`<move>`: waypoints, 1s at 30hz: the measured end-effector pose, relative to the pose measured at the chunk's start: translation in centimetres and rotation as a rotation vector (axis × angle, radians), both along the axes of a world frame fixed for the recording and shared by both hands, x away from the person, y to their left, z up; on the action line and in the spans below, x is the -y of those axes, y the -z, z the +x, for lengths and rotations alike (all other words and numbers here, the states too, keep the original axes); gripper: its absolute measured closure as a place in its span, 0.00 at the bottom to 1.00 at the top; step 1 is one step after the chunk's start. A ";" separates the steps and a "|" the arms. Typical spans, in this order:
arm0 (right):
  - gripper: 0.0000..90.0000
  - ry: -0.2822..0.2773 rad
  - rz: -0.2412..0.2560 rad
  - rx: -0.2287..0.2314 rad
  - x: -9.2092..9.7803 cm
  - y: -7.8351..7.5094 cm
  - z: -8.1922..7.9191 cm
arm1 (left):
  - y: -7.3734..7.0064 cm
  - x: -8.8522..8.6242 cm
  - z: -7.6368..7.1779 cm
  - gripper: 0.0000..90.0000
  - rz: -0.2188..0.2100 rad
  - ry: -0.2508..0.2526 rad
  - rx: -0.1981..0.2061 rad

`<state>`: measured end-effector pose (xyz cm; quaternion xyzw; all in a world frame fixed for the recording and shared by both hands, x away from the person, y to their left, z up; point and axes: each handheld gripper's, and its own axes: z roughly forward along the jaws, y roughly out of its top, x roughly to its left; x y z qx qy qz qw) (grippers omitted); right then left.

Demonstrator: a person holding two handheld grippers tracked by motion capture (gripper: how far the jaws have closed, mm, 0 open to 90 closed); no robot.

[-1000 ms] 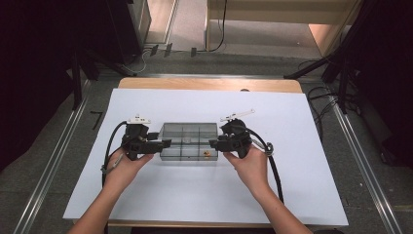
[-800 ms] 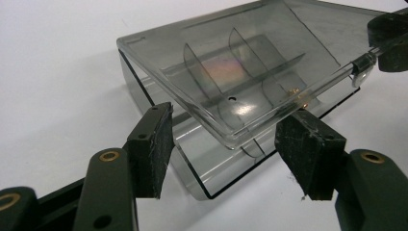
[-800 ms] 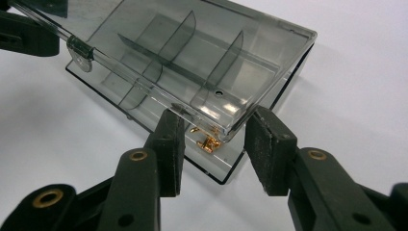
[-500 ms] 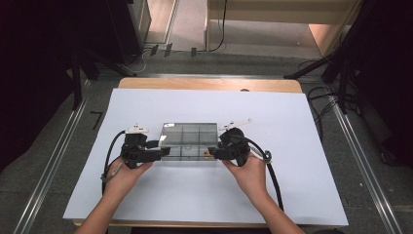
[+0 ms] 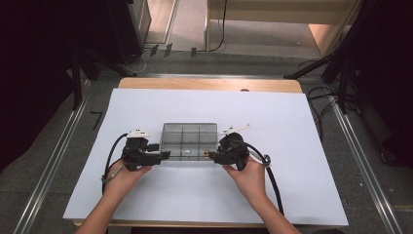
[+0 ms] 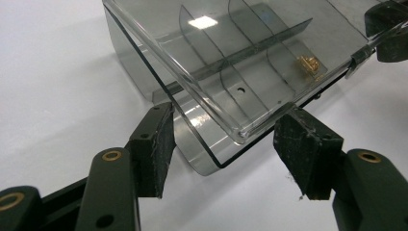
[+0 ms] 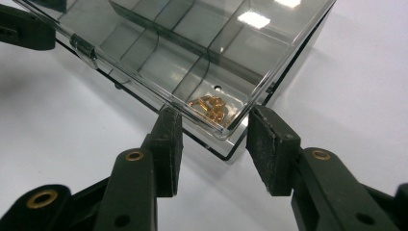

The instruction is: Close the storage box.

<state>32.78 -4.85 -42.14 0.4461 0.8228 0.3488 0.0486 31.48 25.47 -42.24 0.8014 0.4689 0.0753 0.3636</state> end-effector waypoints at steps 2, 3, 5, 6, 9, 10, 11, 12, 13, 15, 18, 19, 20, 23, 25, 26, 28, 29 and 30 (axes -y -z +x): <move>0.65 -0.007 -0.013 0.009 -0.1 0.2 -0.1 | 0.1 0.0 0.0 0.45 0.008 0.004 -0.001; 0.64 -0.003 -0.017 0.010 -0.2 0.2 -0.1 | 0.2 0.0 0.0 0.45 0.009 0.004 -0.002; 0.64 -0.007 -0.020 0.010 -0.1 0.4 -0.1 | 0.3 0.1 0.0 0.45 0.005 0.003 -0.005; 0.64 -0.003 -0.018 0.002 -0.1 0.4 -0.1 | 0.3 0.1 0.0 0.45 0.007 0.004 -0.005; 0.64 0.001 -0.024 0.000 0.0 0.6 0.0 | 0.4 0.0 0.1 0.45 0.012 0.014 -0.006; 0.64 0.003 -0.022 -0.001 0.0 0.7 -0.1 | 0.4 0.0 0.1 0.45 0.013 0.016 -0.004; 0.64 0.003 -0.020 -0.001 0.1 0.7 -0.1 | 0.4 0.0 0.1 0.45 0.013 0.017 -0.005; 0.64 0.004 -0.020 -0.004 0.1 0.7 -0.1 | 0.5 0.0 0.1 0.45 0.015 0.015 -0.009; 0.64 0.004 -0.022 -0.005 0.1 0.8 -0.1 | 0.6 0.1 0.1 0.45 0.016 0.018 -0.012; 0.63 0.003 -0.029 -0.003 0.1 1.0 -0.1 | 0.8 0.2 0.1 0.45 0.025 0.024 -0.014; 0.62 0.002 -0.024 -0.015 0.1 1.1 -0.1 | 1.0 0.2 0.2 0.45 0.025 0.033 -0.025; 0.61 -0.002 -0.026 -0.016 0.1 1.2 -0.1 | 1.1 0.2 0.2 0.45 0.019 0.039 -0.028; 0.61 -0.001 -0.026 -0.015 0.1 1.2 -0.1 | 1.1 0.1 0.3 0.45 0.017 0.041 -0.030; 0.62 -0.004 -0.027 -0.018 0.1 1.3 -0.3 | 1.2 0.2 0.2 0.44 0.028 0.049 -0.028; 0.62 -0.004 -0.029 -0.018 0.1 1.4 -0.3 | 1.2 0.2 0.2 0.44 0.034 0.051 -0.025; 0.62 -0.003 -0.027 -0.016 0.1 1.4 -0.4 | 1.2 0.2 0.2 0.44 0.032 0.050 -0.026; 0.62 -0.005 -0.027 -0.016 0.1 1.4 -0.3 | 1.2 0.2 0.2 0.44 0.029 0.051 -0.029; 0.62 -0.005 -0.027 -0.016 0.1 1.4 -0.3 | 1.2 0.2 0.2 0.44 0.031 0.051 -0.031; 0.61 -0.004 -0.026 -0.018 0.1 1.4 -0.4 | 1.2 0.2 0.1 0.44 0.036 0.053 -0.029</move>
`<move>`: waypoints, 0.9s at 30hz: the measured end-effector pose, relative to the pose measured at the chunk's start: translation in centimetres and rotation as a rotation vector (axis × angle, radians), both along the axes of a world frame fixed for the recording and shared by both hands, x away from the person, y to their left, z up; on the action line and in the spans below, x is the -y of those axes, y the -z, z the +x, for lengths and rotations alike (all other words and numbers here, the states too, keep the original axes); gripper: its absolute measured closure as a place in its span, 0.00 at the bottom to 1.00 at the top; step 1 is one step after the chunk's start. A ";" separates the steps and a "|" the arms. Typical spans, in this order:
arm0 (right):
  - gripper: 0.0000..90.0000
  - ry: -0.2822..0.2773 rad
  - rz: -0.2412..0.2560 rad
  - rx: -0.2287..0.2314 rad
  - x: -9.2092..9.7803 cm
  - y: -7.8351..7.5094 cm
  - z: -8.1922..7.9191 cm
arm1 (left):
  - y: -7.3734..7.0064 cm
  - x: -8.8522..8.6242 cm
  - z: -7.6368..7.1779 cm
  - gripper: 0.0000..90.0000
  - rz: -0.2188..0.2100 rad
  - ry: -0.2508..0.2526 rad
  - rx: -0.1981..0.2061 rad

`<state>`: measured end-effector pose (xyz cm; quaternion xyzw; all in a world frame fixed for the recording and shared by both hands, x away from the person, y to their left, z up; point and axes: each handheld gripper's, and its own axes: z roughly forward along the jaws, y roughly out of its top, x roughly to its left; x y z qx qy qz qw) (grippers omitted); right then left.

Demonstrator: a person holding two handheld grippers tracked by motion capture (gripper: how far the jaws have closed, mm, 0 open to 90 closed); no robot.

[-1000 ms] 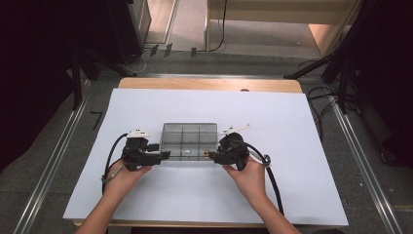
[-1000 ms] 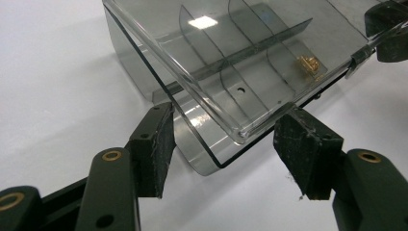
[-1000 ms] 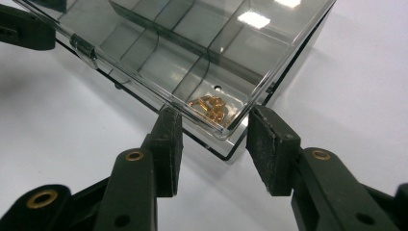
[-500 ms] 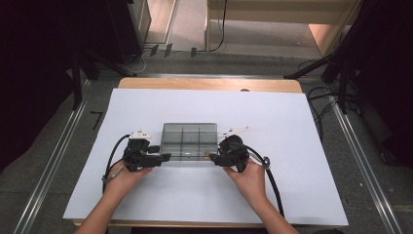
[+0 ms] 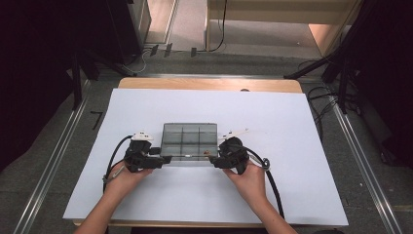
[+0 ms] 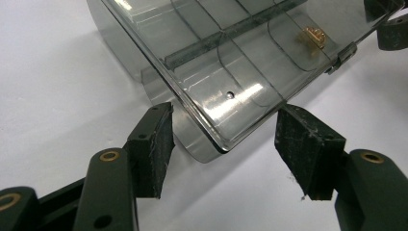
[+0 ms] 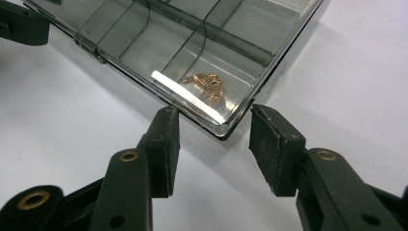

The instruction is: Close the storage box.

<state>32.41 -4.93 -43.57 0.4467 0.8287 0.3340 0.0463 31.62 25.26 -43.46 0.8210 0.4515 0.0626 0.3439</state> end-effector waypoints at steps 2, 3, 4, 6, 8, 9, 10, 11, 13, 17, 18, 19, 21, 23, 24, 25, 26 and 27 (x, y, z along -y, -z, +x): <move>0.61 -0.001 -0.001 -0.004 0.0 0.0 0.0 | 0.1 0.0 0.0 0.44 0.004 0.008 -0.005; 0.61 -0.002 -0.002 -0.006 0.0 0.1 -0.1 | 0.1 0.0 0.0 0.44 0.000 0.007 -0.006; 0.62 -0.006 -0.002 -0.003 0.0 0.1 -0.1 | 0.1 0.0 0.0 0.44 -0.002 0.006 -0.008; 0.62 -0.005 -0.002 -0.006 0.0 0.1 -0.1 | 0.1 0.0 0.0 0.44 -0.002 0.008 -0.006; 0.62 -0.005 0.000 -0.006 0.1 0.1 -0.1 | 0.1 -0.1 0.0 0.44 -0.005 0.008 -0.006; 0.62 -0.005 0.002 -0.008 0.1 0.1 -0.1 | 0.2 -0.1 0.0 0.43 -0.007 0.006 -0.007; 0.62 -0.003 0.003 -0.012 0.1 0.1 -0.1 | 0.2 -0.1 0.1 0.43 -0.008 0.007 -0.011; 0.62 -0.004 0.002 -0.014 0.1 0.2 -0.1 | 0.2 -0.1 0.1 0.43 -0.012 0.007 -0.012; 0.62 -0.003 -0.004 -0.017 0.0 0.2 -0.1 | 0.2 -0.2 0.1 0.42 -0.016 0.004 -0.018; 0.61 -0.005 -0.002 -0.025 0.0 0.3 -0.1 | 0.2 -0.1 0.1 0.41 -0.024 0.010 -0.026; 0.61 -0.008 -0.001 -0.025 0.0 0.3 -0.1 | 0.2 -0.1 0.0 0.40 -0.027 0.011 -0.025; 0.61 -0.008 0.000 -0.025 0.0 0.2 -0.1 | 0.1 -0.2 0.0 0.40 -0.032 0.010 -0.027; 0.61 -0.014 0.007 -0.019 0.2 0.1 -0.1 | 0.0 -0.2 0.0 0.39 -0.038 0.009 -0.024; 0.61 -0.014 0.013 -0.017 0.2 -0.1 -0.1 | -0.3 -0.2 0.0 0.39 -0.038 0.007 -0.021; 0.61 -0.016 0.015 -0.013 0.3 -0.3 -0.1 | -0.5 -0.3 0.0 0.39 -0.039 0.010 -0.022; 0.61 -0.019 0.016 -0.008 0.4 -0.4 -0.2 | -0.7 -0.3 -0.1 0.38 -0.042 0.007 -0.024; 0.60 -0.015 0.021 -0.011 0.3 -0.5 -0.2 | -0.9 -0.4 -0.1 0.38 -0.050 0.005 -0.020; 0.60 -0.020 0.022 -0.009 0.3 -0.8 -0.3 | -1.1 -0.5 -0.1 0.38 -0.063 0.005 -0.018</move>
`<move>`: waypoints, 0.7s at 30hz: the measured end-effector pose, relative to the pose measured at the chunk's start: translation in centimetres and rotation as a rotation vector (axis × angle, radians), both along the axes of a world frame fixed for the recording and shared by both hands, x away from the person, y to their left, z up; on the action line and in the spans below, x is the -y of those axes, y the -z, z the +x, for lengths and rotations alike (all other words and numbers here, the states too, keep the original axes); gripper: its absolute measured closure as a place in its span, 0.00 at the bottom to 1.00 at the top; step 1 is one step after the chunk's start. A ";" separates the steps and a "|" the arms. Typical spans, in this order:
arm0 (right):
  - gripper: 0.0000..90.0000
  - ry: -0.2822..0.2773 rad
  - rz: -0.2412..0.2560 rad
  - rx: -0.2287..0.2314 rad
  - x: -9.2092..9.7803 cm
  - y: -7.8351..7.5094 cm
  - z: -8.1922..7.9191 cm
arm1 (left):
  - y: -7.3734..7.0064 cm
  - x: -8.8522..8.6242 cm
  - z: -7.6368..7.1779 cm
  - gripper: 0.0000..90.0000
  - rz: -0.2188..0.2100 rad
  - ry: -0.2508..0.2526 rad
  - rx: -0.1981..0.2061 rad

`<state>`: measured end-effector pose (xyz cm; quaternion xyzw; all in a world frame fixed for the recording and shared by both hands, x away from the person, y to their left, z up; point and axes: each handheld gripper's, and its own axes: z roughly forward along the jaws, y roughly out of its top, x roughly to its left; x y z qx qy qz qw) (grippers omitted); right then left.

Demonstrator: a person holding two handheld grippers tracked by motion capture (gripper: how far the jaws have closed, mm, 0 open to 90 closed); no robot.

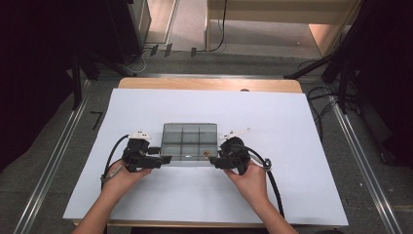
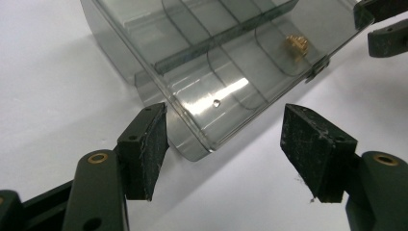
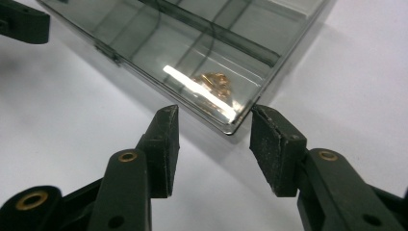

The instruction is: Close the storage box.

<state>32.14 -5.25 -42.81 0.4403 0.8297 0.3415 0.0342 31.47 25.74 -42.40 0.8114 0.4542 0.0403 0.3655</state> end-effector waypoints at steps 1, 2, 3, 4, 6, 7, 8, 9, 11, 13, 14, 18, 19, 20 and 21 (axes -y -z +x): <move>0.60 -0.004 0.000 0.009 0.0 -0.3 0.0 | -0.1 -0.1 0.0 0.38 -0.006 -0.002 -0.004; 0.60 -0.007 0.011 0.016 0.1 -0.5 -0.1 | -0.2 -0.1 0.0 0.38 -0.004 -0.006 -0.006; 0.60 -0.007 0.018 0.014 0.1 -0.6 -0.1 | -0.3 -0.1 0.0 0.38 0.003 -0.008 -0.005; 0.60 -0.009 0.014 0.020 0.1 -0.7 -0.1 | -0.5 -0.1 0.0 0.38 0.011 -0.008 -0.001; 0.60 -0.012 0.015 0.022 0.1 -1.0 -0.1 | -0.8 -0.1 0.0 0.38 0.006 -0.013 0.004; 0.60 -0.014 0.017 0.023 0.2 -1.1 -0.1 | -1.0 -0.1 0.0 0.38 0.003 -0.014 0.007; 0.59 -0.013 0.019 0.025 0.2 -1.2 -0.1 | -1.2 -0.2 0.0 0.38 -0.001 -0.016 0.008; 0.59 -0.012 0.019 0.025 0.3 -1.3 -0.1 | -1.3 -0.1 0.0 0.38 0.002 -0.015 0.013; 0.58 -0.013 0.023 0.031 0.5 -1.5 0.0 | -1.7 -0.1 0.0 0.38 0.013 -0.013 0.027; 0.56 -0.009 0.027 0.037 0.8 -1.7 0.0 | -2.0 -0.1 0.1 0.38 0.015 -0.013 0.035; 0.55 -0.012 0.030 0.036 1.0 -1.8 0.1 | -2.1 -0.2 0.1 0.38 0.018 -0.015 0.038; 0.52 -0.011 0.038 0.047 1.8 -2.1 0.4 | -2.6 -0.5 0.3 0.39 0.019 -0.027 0.050; 0.52 -0.015 0.042 0.054 2.1 -2.1 0.5 | -2.6 -0.6 0.4 0.39 0.015 -0.035 0.050; 0.52 -0.011 0.046 0.054 2.3 -2.2 0.6 | -2.7 -0.8 0.5 0.39 0.012 -0.038 0.046; 0.51 -0.012 0.047 0.061 2.6 -2.2 0.6 | -2.7 -0.9 0.5 0.39 0.008 -0.047 0.044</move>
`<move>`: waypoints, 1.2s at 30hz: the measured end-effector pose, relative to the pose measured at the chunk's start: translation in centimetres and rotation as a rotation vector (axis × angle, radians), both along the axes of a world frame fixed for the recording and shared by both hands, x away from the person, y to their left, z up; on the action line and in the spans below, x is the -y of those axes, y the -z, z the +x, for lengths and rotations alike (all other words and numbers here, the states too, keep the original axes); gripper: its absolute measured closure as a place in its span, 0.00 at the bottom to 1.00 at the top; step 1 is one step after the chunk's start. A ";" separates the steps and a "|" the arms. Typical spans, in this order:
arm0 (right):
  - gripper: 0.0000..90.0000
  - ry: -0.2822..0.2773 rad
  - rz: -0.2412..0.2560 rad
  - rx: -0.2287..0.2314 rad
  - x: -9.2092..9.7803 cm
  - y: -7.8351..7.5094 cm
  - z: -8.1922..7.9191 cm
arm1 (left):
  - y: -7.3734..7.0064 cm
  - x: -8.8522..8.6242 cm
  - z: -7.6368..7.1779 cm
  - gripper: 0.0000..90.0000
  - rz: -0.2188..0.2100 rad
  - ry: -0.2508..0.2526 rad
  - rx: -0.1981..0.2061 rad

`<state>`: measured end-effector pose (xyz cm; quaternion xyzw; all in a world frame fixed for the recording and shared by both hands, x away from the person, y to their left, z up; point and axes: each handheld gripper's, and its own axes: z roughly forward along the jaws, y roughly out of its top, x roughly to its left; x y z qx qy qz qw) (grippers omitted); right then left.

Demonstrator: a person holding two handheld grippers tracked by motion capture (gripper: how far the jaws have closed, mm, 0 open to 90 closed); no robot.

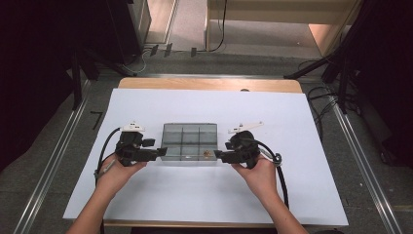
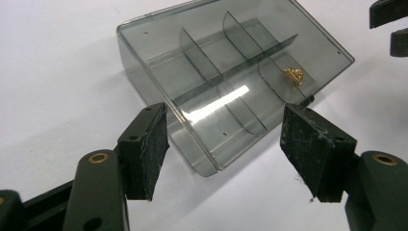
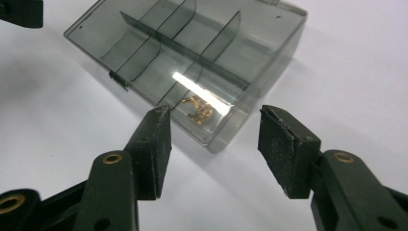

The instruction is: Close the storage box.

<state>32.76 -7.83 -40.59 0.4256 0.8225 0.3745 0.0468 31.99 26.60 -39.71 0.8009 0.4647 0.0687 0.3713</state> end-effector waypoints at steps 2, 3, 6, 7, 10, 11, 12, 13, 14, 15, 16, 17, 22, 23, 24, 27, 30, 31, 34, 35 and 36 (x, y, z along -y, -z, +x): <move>0.51 0.006 0.000 0.006 0.5 -0.1 0.1 | -0.1 -0.1 0.1 0.39 0.003 -0.004 0.000; 0.51 0.011 0.004 0.009 0.8 -0.2 0.2 | -0.1 -0.2 0.1 0.39 0.010 -0.001 0.004; 0.50 0.019 0.012 0.018 1.7 -0.6 0.3 | -0.2 -0.3 0.3 0.39 0.014 -0.006 0.006; 0.49 0.021 0.014 0.019 1.9 -0.7 0.3 | -0.3 -0.5 0.4 0.39 0.014 -0.012 0.004; 0.48 0.021 0.011 0.023 2.7 -0.7 0.5 | -0.3 -0.9 0.6 0.39 0.013 -0.023 0.002; 0.48 0.024 0.012 0.023 3.0 -0.7 0.5 | -0.2 -1.0 0.7 0.39 0.011 -0.025 0.002; 0.47 0.023 0.014 0.026 3.3 -0.6 0.5 | -0.2 -1.1 0.8 0.39 0.010 -0.028 0.000; 0.47 0.027 0.014 0.023 3.5 -0.6 0.5 | -0.1 -1.3 0.8 0.39 0.013 -0.032 0.000; 0.47 0.034 0.018 0.025 3.8 -0.6 0.5 | -0.1 -1.4 0.9 0.39 0.018 -0.035 -0.004; 0.47 0.042 0.017 0.032 4.0 -0.6 0.5 | 0.0 -1.5 1.0 0.39 0.017 -0.038 -0.005; 0.47 0.047 0.021 0.034 4.2 -0.7 0.5 | 0.0 -1.7 1.1 0.39 0.021 -0.039 -0.006; 0.46 0.048 0.026 0.035 4.4 -0.7 0.5 | 0.1 -1.8 1.2 0.39 0.019 -0.042 -0.008; 0.46 0.067 0.025 0.035 5.3 -0.6 0.7 | 0.3 -2.3 1.6 0.39 0.018 -0.055 -0.017; 0.46 0.077 0.025 0.031 5.5 -0.5 0.8 | 0.3 -2.4 1.6 0.39 0.022 -0.055 -0.017; 0.46 0.085 0.024 0.024 5.6 -0.4 0.8 | 0.4 -2.4 1.8 0.39 0.022 -0.056 -0.015; 0.46 0.100 0.017 0.019 6.0 -0.1 1.0 | 0.7 -2.7 2.1 0.39 0.018 -0.069 -0.017; 0.46 0.110 0.015 0.028 6.3 0.0 1.2 | 0.8 -2.9 2.5 0.39 0.014 -0.080 -0.025; 0.46 0.114 0.016 0.025 6.3 0.0 1.3 | 0.9 -3.0 2.6 0.39 0.014 -0.081 -0.025; 0.46 0.126 0.012 0.025 6.5 0.1 1.5 | 1.1 -3.1 2.7 0.39 0.017 -0.086 -0.026; 0.46 0.128 0.010 0.021 6.6 0.2 1.5 | 1.1 -3.1 2.8 0.39 0.018 -0.086 -0.026; 0.46 0.131 0.008 0.019 6.6 0.2 1.6 | 1.1 -3.1 2.8 0.39 0.023 -0.083 -0.025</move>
